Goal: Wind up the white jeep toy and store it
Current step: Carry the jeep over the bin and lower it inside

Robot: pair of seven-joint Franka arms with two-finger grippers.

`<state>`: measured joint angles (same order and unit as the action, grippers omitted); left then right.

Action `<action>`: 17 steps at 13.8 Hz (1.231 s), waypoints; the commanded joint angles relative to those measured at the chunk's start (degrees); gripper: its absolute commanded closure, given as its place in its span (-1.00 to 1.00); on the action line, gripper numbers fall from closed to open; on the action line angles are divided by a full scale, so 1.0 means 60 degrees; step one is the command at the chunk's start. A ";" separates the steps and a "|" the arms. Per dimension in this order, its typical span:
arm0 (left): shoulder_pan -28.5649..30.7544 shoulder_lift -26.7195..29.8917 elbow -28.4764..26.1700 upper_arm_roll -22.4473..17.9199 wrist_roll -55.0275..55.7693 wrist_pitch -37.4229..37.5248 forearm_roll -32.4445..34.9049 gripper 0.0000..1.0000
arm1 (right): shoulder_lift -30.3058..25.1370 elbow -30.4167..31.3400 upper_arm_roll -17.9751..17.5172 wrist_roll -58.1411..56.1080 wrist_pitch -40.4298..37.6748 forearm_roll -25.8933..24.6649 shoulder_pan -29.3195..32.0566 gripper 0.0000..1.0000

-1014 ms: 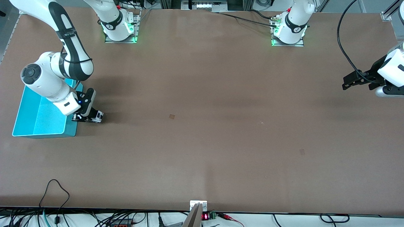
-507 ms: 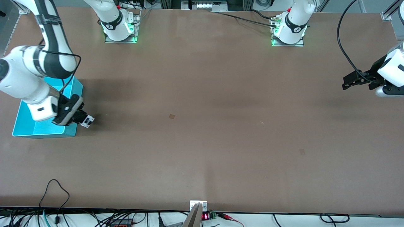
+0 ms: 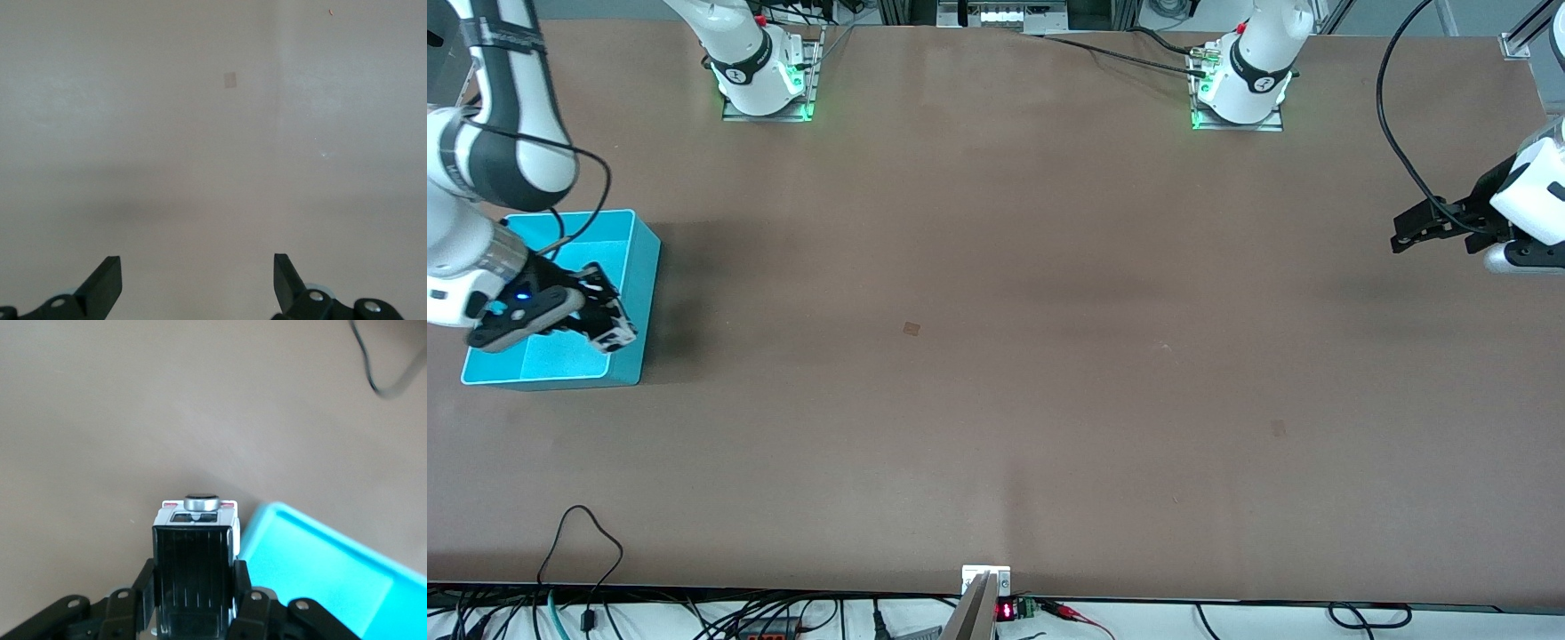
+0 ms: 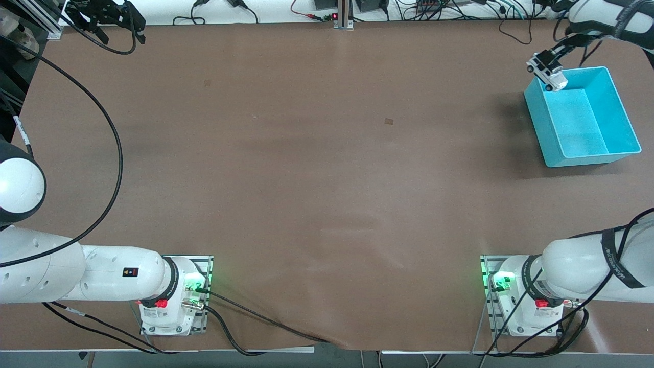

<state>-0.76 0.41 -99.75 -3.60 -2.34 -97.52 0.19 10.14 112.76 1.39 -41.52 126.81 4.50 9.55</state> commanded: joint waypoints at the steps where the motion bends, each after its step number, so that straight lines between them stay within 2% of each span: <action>1: 0.0009 0.0063 0.0131 0.0000 -0.0064 0.0228 0.0187 -1.00 | -0.0006 0.0205 -0.0129 0.0651 -0.0042 0.0085 0.1041 1.00; 3: 0.0009 0.0063 0.0131 0.0014 -0.0049 0.0243 0.0187 -1.00 | 0.0024 0.0394 -0.0129 0.0666 0.0060 0.0085 0.1628 1.00; 6: 0.0009 0.0063 0.0131 0.0014 -0.0064 0.0243 0.0187 -1.00 | 0.0169 0.1213 -0.0114 0.0971 0.1155 0.0085 0.2025 1.00; 11: 0.0009 0.0063 0.0131 0.0000 -0.0049 0.0257 0.0187 -1.00 | 0.0902 0.1245 -0.0041 0.1384 0.1335 -0.0032 0.2348 1.00; 17: 0.0009 0.0063 0.0131 0.0014 -0.0049 0.0331 0.0187 -1.00 | 0.1810 0.1289 0.0135 0.1369 0.2257 -0.0208 0.2451 1.00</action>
<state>-0.75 0.41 -99.73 -3.61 -2.34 -96.81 0.19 20.03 120.30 2.53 -34.06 138.89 4.15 23.72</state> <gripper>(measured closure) 0.000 0.511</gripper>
